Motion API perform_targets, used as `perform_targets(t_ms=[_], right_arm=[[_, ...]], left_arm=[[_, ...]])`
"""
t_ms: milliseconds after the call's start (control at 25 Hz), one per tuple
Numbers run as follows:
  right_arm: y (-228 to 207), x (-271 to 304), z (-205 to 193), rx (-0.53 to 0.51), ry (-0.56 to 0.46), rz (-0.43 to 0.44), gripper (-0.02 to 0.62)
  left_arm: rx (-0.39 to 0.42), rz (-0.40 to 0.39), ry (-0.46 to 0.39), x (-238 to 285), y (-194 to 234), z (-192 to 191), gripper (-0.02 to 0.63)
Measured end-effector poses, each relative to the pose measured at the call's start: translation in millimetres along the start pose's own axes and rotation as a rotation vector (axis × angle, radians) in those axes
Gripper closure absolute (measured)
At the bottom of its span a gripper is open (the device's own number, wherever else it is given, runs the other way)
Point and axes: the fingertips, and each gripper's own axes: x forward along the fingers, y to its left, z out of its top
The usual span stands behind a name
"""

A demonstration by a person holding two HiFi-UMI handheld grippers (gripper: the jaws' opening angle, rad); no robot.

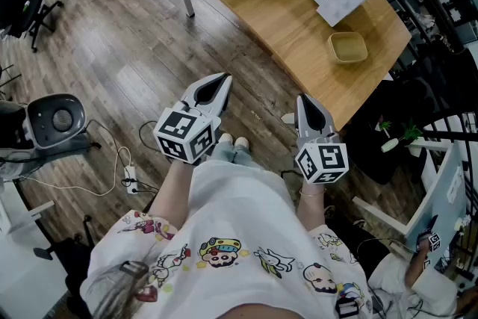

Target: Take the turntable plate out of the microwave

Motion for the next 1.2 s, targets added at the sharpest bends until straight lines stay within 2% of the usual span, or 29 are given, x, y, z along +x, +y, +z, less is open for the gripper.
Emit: perform_targets(t_ms=[200,560,840,1200], right_arm=[[-4,-3,5,0.010,-0.029,-0.009,0.586],[-8,-1,10,0.009,-0.056,0.044,0.583],[-4,9,11,0.010,-0.059,0.105,0.532],[-2,48,22,0.021,-0.057,0.127,0.510]], left_arm=[[-0.012,0.021,-0.006,-2,2,1,0.607],[-0.004,0.099,-0.036,-8,4,0,0.607],[-0.025,0.133,-0.040,-9,8,-3,0.567],[-0.028,0.125,-0.042,9,37,14,0.528]])
